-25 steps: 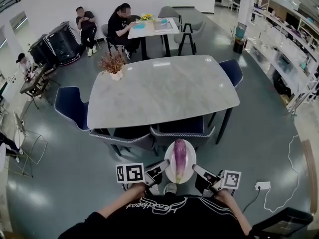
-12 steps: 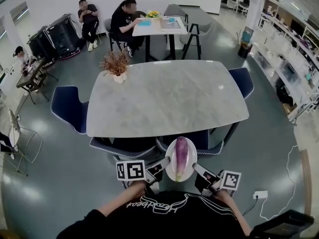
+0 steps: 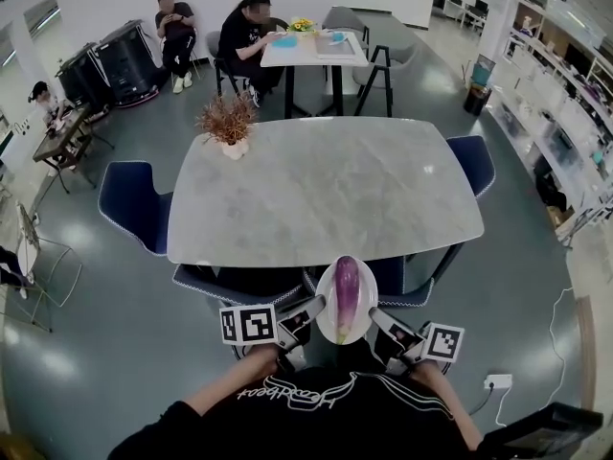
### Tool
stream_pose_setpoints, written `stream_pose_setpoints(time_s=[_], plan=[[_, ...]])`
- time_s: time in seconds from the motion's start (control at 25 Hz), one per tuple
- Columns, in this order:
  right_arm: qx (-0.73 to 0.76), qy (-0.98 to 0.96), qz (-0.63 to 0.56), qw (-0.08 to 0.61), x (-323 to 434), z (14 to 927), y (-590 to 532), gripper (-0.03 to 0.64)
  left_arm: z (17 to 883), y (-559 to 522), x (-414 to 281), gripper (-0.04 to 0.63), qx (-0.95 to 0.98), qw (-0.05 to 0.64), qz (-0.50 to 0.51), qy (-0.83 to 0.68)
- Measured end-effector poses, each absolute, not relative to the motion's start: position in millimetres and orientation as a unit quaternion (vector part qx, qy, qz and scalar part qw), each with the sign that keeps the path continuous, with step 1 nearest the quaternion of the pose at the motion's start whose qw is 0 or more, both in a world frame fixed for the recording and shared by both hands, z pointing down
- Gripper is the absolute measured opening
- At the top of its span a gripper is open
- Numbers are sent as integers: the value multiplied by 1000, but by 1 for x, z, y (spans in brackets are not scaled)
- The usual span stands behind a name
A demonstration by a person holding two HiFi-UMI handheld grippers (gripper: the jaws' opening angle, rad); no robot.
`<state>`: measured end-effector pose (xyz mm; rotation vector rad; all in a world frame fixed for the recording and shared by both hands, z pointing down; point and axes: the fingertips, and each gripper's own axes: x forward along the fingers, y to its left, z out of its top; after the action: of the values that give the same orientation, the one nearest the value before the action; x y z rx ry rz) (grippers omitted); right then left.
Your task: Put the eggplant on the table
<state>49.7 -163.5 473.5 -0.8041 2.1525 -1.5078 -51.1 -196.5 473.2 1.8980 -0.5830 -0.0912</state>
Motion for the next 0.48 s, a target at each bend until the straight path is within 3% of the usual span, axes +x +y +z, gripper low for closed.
stream_pose_setpoints(time_s=[0.48], plan=[[-275,758,-549,220,82,476,-223,18,472,-254,-20,28,800,542,-29,-256]])
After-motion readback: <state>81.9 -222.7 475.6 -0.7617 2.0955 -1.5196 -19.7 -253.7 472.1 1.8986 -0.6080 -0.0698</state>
